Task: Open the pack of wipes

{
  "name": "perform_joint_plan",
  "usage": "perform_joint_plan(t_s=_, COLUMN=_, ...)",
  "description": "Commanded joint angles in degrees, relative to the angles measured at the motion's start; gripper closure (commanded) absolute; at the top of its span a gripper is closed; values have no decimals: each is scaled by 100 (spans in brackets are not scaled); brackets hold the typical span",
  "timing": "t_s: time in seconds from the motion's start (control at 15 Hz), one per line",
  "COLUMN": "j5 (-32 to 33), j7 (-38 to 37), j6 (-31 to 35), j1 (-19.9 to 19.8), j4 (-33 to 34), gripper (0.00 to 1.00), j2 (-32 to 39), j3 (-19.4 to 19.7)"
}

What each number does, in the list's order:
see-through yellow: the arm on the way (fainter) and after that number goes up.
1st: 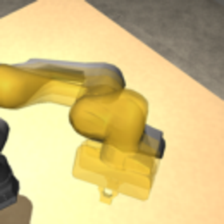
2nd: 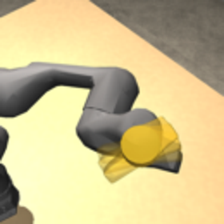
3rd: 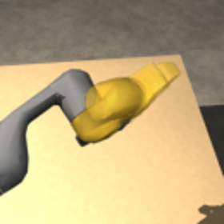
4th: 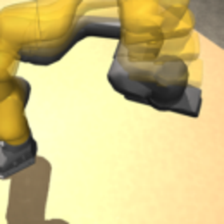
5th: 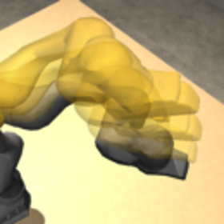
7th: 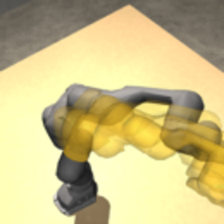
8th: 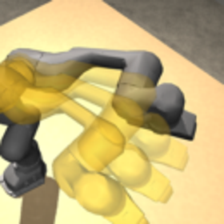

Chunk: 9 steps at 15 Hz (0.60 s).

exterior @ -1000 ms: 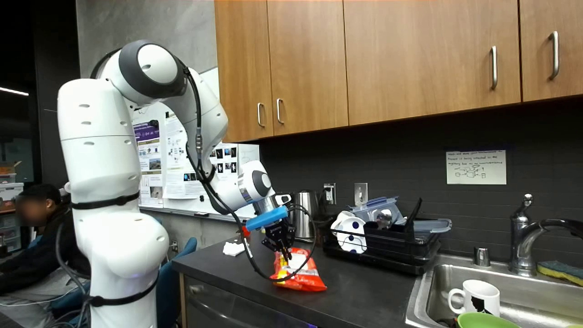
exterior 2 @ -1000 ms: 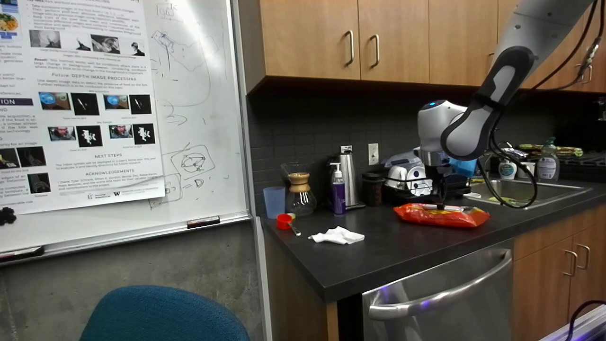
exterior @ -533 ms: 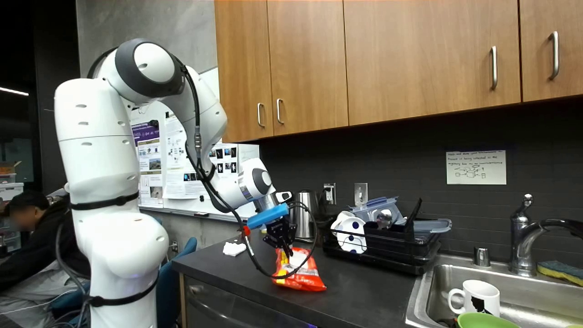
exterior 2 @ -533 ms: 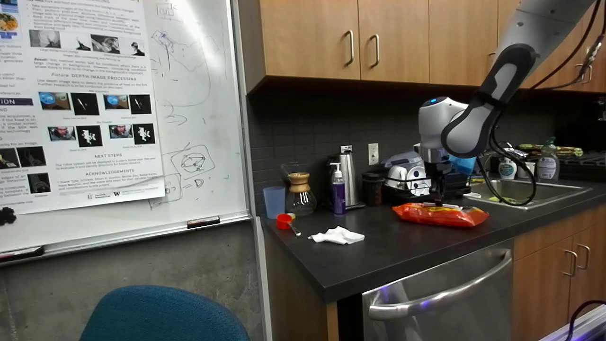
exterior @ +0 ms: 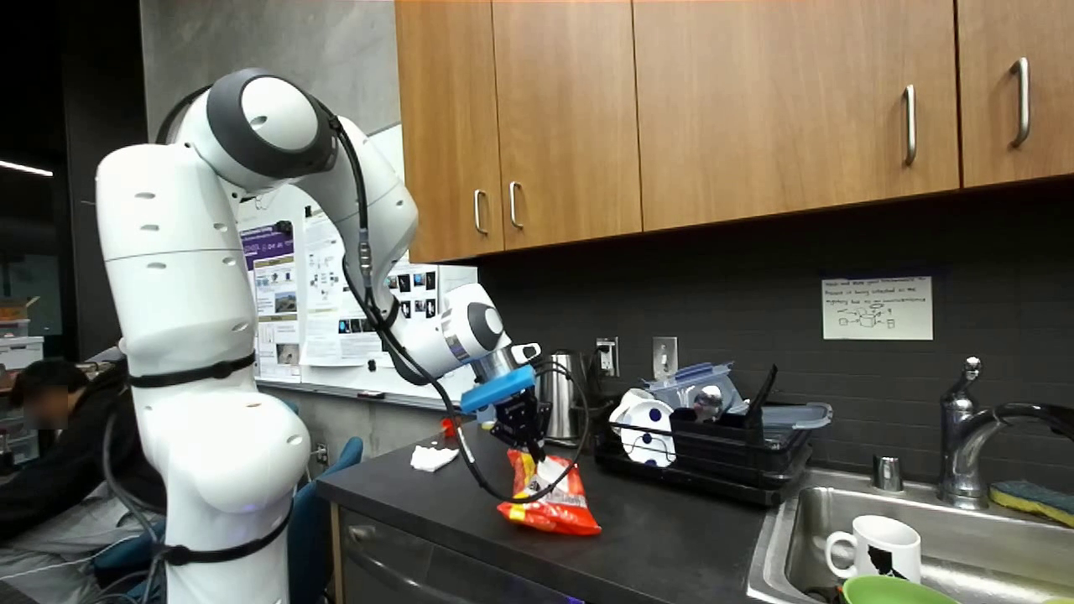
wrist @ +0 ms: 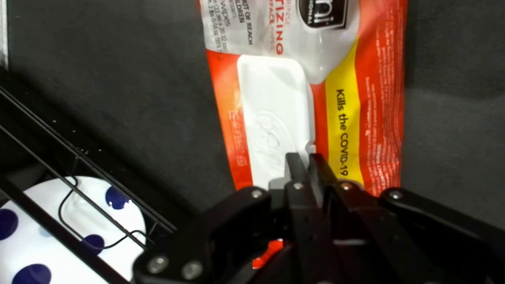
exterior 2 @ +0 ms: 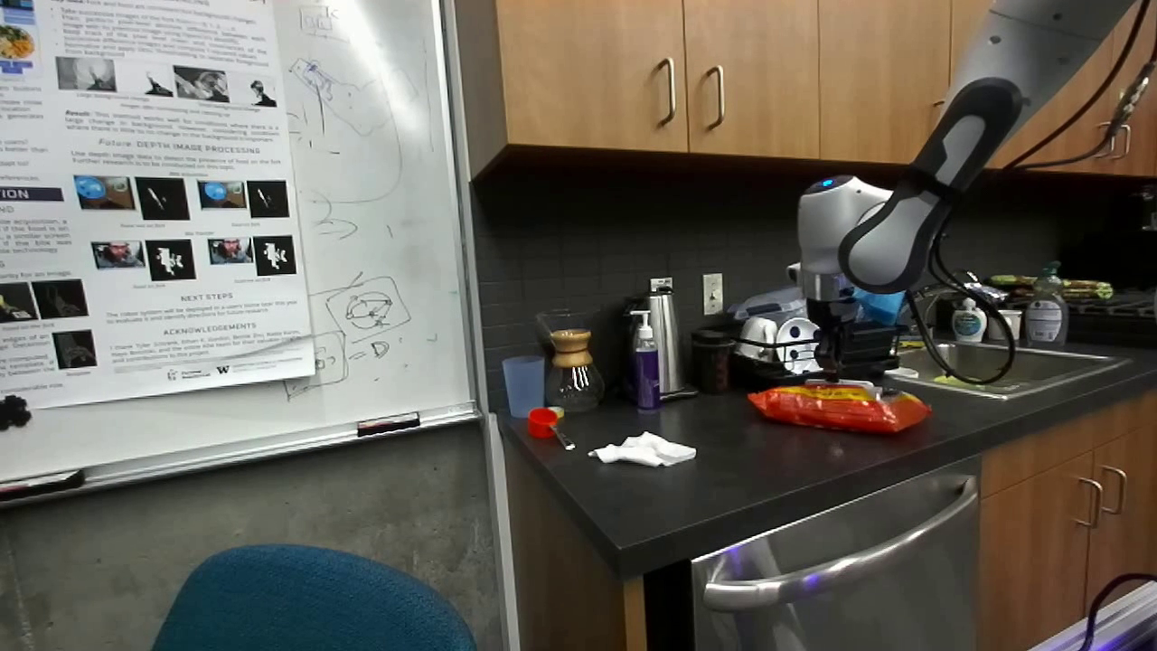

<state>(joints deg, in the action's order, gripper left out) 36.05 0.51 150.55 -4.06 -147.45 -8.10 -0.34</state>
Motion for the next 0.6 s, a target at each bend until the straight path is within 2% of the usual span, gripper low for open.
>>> perform_joint_plan(t_s=0.0, j5=298, j7=-145, j6=43, j1=-71, j4=115, gripper=97, j2=-43, j3=9)
perform_joint_plan(t_s=0.53, j5=709, j7=-366, j6=46, j1=-121, j4=254, gripper=97, j2=18, j3=48)
